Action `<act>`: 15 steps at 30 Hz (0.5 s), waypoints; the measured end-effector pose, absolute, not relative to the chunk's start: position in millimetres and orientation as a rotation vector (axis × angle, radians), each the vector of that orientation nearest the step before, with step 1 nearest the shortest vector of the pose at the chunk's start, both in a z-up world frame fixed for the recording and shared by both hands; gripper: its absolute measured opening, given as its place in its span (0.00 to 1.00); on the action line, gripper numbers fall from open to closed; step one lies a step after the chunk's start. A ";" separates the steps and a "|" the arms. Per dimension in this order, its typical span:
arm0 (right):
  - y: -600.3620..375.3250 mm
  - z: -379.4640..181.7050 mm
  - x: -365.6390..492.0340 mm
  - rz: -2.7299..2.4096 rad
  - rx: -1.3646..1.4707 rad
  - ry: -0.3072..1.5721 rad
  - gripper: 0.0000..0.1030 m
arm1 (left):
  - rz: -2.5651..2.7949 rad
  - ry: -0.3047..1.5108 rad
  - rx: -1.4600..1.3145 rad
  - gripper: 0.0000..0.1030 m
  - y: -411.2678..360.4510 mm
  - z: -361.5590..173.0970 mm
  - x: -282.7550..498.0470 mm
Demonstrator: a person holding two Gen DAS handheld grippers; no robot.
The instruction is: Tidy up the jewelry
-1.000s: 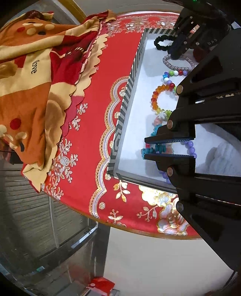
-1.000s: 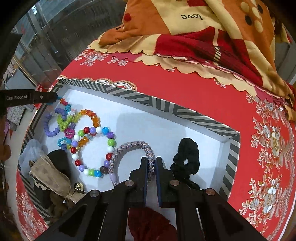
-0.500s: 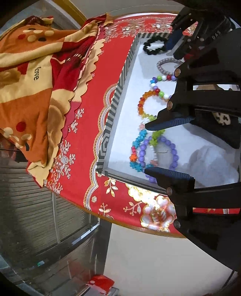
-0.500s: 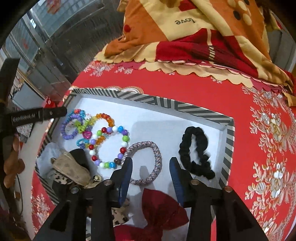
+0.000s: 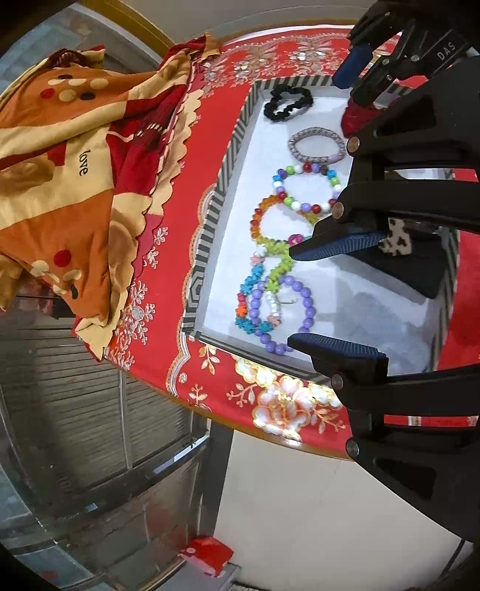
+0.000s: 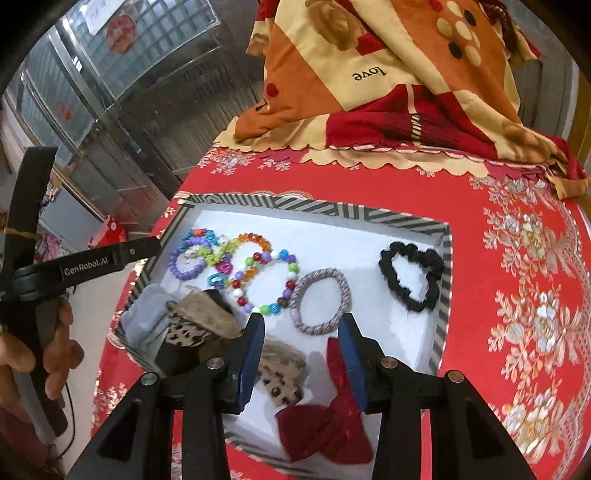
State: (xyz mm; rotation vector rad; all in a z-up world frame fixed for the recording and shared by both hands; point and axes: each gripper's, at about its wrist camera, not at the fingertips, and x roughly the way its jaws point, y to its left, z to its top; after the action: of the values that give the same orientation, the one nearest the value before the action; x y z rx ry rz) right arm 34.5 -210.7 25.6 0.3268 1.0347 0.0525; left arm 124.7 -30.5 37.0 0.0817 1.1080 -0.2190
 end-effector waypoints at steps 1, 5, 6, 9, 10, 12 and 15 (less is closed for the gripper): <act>-209.4 25.9 32.8 0.049 0.327 1.032 0.38 | -0.219 1.107 0.090 0.39 -31.1 37.3 120.2; -203.6 29.5 25.4 0.030 0.330 1.024 0.38 | -0.225 1.114 0.106 0.39 -33.7 37.3 106.1; -203.1 30.7 24.0 0.023 0.331 1.020 0.38 | -0.226 1.112 0.106 0.39 -33.4 38.0 103.5; -201.4 34.3 19.1 -0.009 0.325 1.012 0.38 | -0.222 1.103 0.099 0.39 -32.6 41.5 94.6; -201.0 34.6 17.4 -0.025 0.327 1.011 0.38 | -0.219 1.099 0.096 0.39 -32.2 42.9 91.2; -200.3 34.3 15.0 -0.049 0.337 1.011 0.39 | -0.215 1.094 0.096 0.39 -32.2 44.3 86.6; -197.1 33.8 13.1 -0.082 0.337 1.016 0.39 | -0.203 1.077 0.101 0.39 -32.0 47.1 79.2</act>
State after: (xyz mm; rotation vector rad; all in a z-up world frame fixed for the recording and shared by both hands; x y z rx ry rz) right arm 13.1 -197.1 33.8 0.3369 1.0155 -0.0818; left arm 79.2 -32.0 47.1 0.1006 1.0769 -0.2030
